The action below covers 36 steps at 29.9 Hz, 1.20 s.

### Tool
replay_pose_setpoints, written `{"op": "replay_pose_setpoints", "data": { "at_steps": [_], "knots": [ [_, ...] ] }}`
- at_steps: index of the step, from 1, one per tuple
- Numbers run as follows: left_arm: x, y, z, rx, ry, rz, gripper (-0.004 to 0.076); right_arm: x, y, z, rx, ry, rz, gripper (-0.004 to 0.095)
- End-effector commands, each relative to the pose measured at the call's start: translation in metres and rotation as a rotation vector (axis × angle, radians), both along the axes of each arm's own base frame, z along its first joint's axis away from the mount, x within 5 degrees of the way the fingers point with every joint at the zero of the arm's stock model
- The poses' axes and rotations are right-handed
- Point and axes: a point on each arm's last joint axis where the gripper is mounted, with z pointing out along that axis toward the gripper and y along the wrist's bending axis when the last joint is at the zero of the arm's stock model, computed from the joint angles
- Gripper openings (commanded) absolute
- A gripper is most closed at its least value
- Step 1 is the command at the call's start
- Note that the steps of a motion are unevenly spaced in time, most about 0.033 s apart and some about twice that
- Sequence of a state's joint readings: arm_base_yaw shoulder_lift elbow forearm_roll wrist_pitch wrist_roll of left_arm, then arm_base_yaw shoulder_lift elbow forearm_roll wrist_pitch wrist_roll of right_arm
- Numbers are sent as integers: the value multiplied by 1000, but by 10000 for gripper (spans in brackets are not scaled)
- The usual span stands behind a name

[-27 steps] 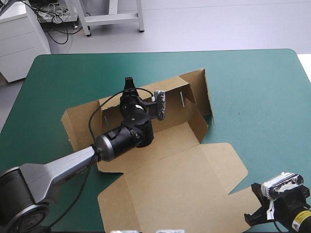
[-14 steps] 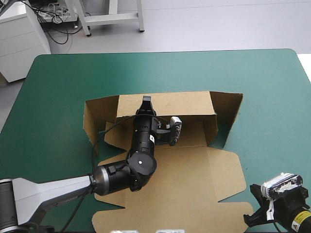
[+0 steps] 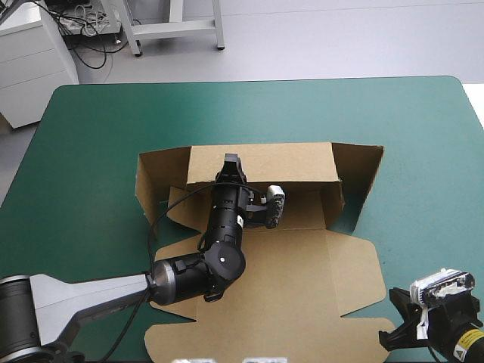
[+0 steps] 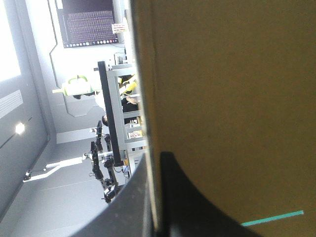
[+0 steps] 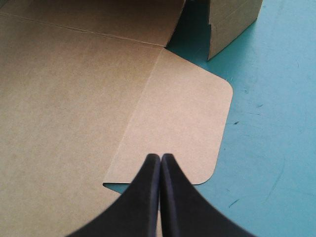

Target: Fold the box

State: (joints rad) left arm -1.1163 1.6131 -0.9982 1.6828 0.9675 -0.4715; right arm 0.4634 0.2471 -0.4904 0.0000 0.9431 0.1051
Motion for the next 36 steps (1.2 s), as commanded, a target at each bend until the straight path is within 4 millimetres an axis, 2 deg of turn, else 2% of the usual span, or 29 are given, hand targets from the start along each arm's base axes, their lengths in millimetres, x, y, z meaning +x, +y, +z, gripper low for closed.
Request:
{"op": "replay_pose_setpoints", "data": {
  "at_steps": [1,4,10,13,17,23,28,36],
  "knots": [
    [2,-2,16,12,-112,-23,-32,2,1,9,16,-44,-1,19],
    [5,-4,8,40,-113,1,-32,2,1,9,13,-38,-1,132],
    [8,0,6,-8,-145,84,-32,5,2,8,19,-12,-17,531],
    [8,0,6,-7,-146,85,-32,13,2,11,19,15,-72,641],
    [7,0,6,-7,-147,86,-32,28,1,28,-29,8,-142,660],
    [7,0,6,-5,-149,87,-32,65,8,80,-120,-25,-212,658],
    [7,0,6,-5,-149,87,-32,106,23,122,-176,-67,-231,659],
    [7,0,6,-5,-149,87,-32,162,50,176,-210,-135,-196,652]
  ]
}}
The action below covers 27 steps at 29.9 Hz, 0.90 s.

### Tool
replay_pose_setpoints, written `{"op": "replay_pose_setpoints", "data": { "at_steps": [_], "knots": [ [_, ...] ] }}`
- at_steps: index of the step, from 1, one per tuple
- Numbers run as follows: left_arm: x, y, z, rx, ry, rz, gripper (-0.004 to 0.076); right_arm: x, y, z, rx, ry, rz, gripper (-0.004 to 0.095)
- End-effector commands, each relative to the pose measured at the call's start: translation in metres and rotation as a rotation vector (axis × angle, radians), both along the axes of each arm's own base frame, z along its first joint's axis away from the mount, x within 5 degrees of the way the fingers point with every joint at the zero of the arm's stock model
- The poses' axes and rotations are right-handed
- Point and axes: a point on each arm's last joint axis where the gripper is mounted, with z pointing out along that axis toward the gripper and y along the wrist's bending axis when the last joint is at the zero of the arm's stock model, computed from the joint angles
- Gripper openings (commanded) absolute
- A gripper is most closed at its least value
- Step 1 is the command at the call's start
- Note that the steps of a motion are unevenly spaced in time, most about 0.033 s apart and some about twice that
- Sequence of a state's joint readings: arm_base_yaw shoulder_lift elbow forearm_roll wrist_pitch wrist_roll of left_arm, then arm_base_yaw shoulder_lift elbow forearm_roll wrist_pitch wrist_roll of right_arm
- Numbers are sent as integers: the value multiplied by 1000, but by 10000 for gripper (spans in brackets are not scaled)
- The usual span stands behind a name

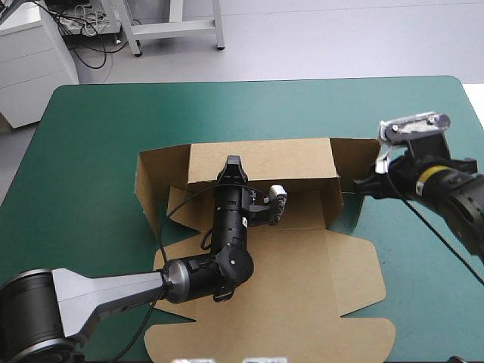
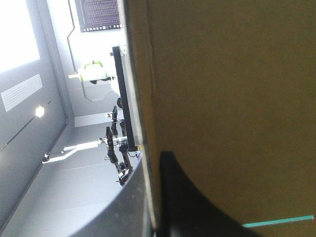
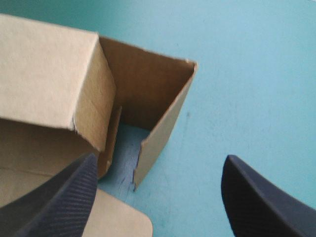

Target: Fold the box

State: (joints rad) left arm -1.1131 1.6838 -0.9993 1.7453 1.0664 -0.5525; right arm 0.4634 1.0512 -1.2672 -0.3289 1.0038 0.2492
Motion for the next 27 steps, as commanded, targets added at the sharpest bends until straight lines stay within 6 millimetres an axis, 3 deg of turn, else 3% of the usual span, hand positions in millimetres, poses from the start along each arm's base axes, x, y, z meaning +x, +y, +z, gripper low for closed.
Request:
{"op": "replay_pose_setpoints", "data": {
  "at_steps": [1,7,13,18,22,27],
  "knots": [
    [0,4,21,-20,-87,19,-32,20,6,33,-25,-109,15,645],
    [0,4,21,-20,-87,19,-32,74,4,56,8,-46,16,642],
    [0,4,21,-20,-87,19,-32,129,-16,55,123,26,-15,642],
    [0,4,21,-20,-87,19,-32,173,-23,32,106,120,-34,642],
    [0,4,21,-20,-85,17,-32,206,-27,-1,166,257,15,642],
    [0,4,21,-20,-87,19,-32,218,-34,-22,232,316,43,642]
  ]
}}
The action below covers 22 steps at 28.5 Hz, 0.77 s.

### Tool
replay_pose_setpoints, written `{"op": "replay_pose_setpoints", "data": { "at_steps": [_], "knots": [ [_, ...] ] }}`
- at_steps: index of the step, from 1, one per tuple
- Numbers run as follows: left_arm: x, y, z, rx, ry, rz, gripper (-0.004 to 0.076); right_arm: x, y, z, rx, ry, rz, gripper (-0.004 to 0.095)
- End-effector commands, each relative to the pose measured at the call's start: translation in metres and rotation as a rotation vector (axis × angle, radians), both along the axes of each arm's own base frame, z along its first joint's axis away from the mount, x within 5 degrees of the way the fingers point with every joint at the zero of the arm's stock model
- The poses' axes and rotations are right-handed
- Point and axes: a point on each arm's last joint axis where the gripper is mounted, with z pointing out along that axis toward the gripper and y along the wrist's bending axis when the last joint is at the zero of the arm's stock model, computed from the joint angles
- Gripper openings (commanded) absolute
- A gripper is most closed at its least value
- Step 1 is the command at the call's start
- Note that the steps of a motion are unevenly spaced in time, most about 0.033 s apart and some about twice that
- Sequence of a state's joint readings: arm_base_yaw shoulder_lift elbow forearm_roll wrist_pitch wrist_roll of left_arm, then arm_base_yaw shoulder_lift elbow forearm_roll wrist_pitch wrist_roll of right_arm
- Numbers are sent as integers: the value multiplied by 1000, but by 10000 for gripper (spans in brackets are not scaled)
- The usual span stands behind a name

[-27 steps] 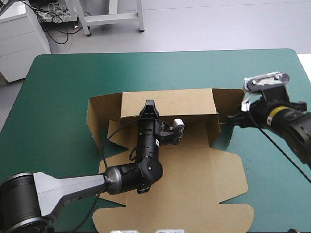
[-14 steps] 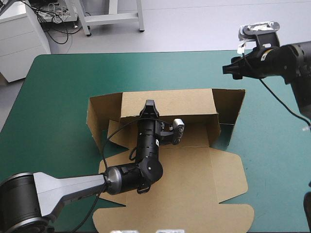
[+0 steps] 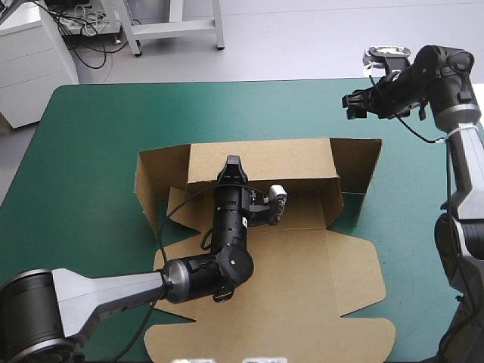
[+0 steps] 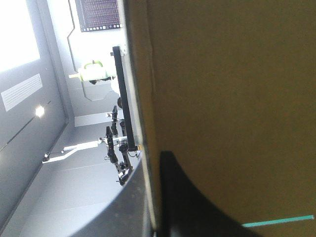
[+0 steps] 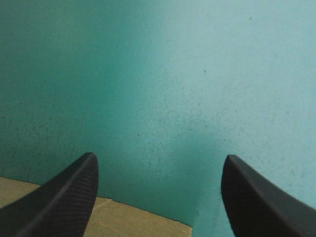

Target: Fold the box

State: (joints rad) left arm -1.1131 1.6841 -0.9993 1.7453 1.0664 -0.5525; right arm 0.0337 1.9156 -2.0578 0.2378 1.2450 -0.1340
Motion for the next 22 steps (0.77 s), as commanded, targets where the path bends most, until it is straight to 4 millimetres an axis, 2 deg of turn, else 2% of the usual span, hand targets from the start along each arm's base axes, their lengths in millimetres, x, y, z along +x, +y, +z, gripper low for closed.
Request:
{"op": "replay_pose_setpoints", "data": {
  "at_steps": [1,9,15,19,22],
  "knots": [
    [0,4,21,-20,-87,19,-32,-15,-5,23,27,-61,26,642],
    [0,4,21,-20,-87,19,-32,-19,-8,-7,-32,38,65,642],
    [0,4,21,-20,-87,19,-32,-31,-23,-11,-30,59,57,642],
    [0,4,21,-20,-85,16,-32,-46,-37,-11,-13,68,55,642],
    [0,3,20,-20,-84,14,-32,-62,-44,-16,65,69,101,642]
  ]
}}
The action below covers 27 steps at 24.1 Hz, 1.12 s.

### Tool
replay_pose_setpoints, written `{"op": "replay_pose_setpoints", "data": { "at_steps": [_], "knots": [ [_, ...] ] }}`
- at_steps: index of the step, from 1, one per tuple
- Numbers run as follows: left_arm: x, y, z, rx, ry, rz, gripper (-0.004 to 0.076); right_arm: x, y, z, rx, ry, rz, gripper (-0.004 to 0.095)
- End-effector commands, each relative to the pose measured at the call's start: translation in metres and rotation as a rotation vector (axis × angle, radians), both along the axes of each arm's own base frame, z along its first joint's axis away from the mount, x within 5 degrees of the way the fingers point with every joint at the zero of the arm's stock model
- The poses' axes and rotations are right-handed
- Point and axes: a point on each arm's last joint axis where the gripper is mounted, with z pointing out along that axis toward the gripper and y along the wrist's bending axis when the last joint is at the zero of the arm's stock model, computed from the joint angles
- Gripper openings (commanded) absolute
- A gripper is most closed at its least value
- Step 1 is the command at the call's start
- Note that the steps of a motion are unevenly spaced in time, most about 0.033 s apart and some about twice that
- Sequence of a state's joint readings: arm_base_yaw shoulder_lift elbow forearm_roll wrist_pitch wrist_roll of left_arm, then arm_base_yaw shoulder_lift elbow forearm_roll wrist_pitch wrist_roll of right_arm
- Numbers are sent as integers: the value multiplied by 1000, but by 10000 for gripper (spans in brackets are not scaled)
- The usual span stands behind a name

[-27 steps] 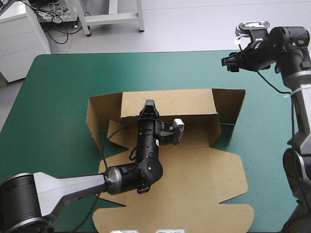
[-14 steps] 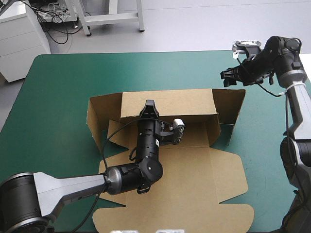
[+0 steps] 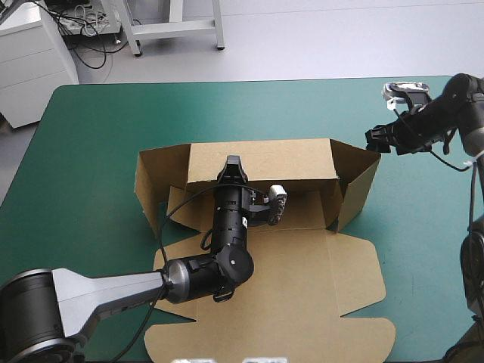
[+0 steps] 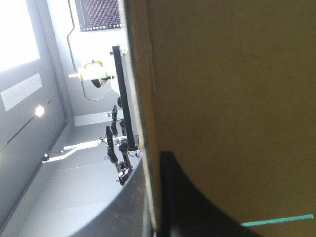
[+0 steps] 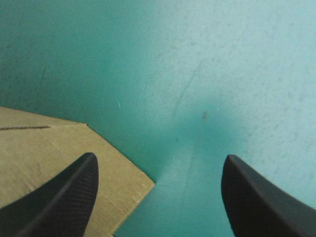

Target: Fold the box

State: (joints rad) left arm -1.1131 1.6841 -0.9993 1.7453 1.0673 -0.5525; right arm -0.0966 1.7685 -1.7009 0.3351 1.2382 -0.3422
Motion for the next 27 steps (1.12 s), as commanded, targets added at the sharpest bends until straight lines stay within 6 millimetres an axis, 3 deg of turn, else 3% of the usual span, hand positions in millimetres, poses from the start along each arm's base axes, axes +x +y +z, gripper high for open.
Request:
{"op": "replay_pose_setpoints", "data": {
  "at_steps": [1,14,21,27],
  "knots": [
    [0,3,20,-21,-82,11,-32,-23,-2,23,91,-79,48,642],
    [0,3,20,-21,-81,10,-32,-64,13,-25,279,-36,256,641],
    [0,3,20,-21,-81,10,-32,-85,20,-41,319,-17,311,641],
    [0,3,20,-21,-78,6,-32,-86,25,-48,368,-75,320,642]
  ]
}}
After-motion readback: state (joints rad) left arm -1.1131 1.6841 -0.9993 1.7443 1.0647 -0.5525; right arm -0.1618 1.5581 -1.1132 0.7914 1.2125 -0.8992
